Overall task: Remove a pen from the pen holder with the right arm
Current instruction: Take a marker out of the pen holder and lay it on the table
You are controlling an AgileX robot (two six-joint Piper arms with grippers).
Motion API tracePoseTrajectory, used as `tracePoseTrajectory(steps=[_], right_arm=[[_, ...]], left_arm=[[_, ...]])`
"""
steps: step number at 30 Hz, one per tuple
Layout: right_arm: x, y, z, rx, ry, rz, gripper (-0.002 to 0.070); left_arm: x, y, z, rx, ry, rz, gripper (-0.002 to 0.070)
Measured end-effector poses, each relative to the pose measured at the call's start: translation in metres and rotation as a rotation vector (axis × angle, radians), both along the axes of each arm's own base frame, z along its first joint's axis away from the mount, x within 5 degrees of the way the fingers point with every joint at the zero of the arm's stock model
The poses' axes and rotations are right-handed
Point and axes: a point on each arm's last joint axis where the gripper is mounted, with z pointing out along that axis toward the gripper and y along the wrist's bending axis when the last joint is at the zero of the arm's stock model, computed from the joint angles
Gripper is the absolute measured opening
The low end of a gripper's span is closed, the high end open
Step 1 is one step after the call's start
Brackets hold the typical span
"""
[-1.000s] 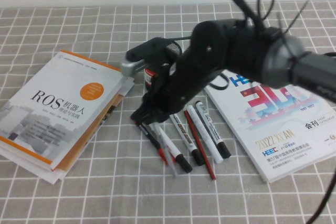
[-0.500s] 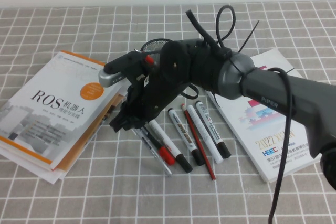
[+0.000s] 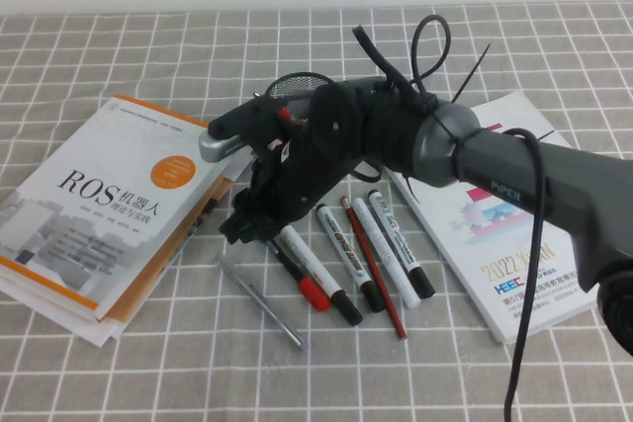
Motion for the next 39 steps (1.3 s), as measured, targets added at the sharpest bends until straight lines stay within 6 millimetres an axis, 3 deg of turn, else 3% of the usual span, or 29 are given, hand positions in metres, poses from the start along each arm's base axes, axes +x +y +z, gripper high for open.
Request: tracePoseTrajectory(steps=[4, 12, 20, 23, 29, 34, 39], right_arm=[[-0.006, -0.009, 0.018, -0.03, -0.021, 0.016, 0.0234], [-0.059, -0.063, 0.098, 0.003, -0.132, -0.012, 0.0013], [-0.124, -0.126, 0.167, 0.084, -0.207, -0.064, -0.0011], [-0.146, -0.146, 0.178, 0.084, -0.201, -0.074, -0.0012], [-0.18, -0.172, 0.182, 0.031, -0.109, -0.048, -0.0012], [-0.19, -0.182, 0.182, -0.036, -0.051, -0.026, -0.0012], [-0.187, -0.182, 0.183, -0.032, -0.09, -0.035, -0.0012]], left_arm=[[0.0, 0.0, 0.0, 0.0, 0.0, 0.0, -0.0003], [0.0, 0.0, 0.0, 0.0, 0.0, 0.0, -0.0003], [0.0, 0.0, 0.0, 0.0, 0.0, 0.0, -0.0003], [0.0, 0.0, 0.0, 0.0, 0.0, 0.0, -0.0003], [0.0, 0.0, 0.0, 0.0, 0.0, 0.0, -0.0003], [0.0, 0.0, 0.0, 0.0, 0.0, 0.0, -0.0003], [0.0, 0.0, 0.0, 0.0, 0.0, 0.0, -0.0003]])
